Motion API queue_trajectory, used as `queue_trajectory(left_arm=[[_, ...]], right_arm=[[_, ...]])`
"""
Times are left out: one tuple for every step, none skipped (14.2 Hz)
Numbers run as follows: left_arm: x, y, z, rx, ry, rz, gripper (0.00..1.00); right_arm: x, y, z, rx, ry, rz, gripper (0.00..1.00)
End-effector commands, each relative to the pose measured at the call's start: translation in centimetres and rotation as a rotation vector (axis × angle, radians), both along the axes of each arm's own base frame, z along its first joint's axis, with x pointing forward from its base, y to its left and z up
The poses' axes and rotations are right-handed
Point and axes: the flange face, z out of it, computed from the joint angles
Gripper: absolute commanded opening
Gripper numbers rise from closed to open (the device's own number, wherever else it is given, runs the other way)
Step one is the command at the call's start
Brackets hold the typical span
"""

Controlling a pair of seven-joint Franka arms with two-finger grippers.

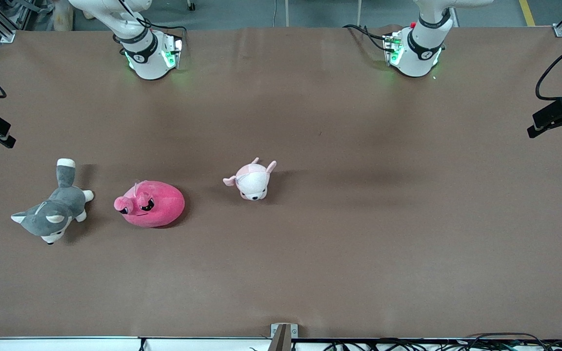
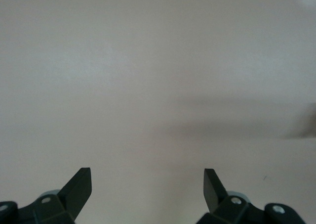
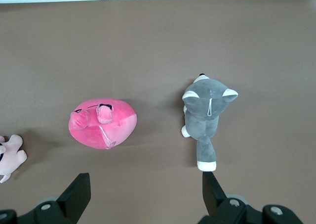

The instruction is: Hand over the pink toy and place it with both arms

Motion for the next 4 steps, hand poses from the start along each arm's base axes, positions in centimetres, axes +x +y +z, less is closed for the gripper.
queue_trajectory(left_arm=[[-0.11, -0.06, 0.19, -0.015, 0.009, 0.011, 1.00], [-0.11, -0.05, 0.19, -0.014, 0.009, 0.011, 1.00], [-0.11, -0.05, 0.19, -0.014, 0.009, 0.012, 1.00], [-0.11, -0.15, 0.19, -0.015, 0.009, 0.014, 1.00]], right_arm=[[0.00, 0.11, -0.69, -0.014, 0.012, -0.005, 1.00], [-0.08, 0.20, -0.87, -0.014, 0.015, -0.005, 1.00], [-0.11, 0.20, -0.84, -0.014, 0.013, -0.005, 1.00], [-0.14, 0.20, -0.89, -0.014, 0.013, -0.005, 1.00]])
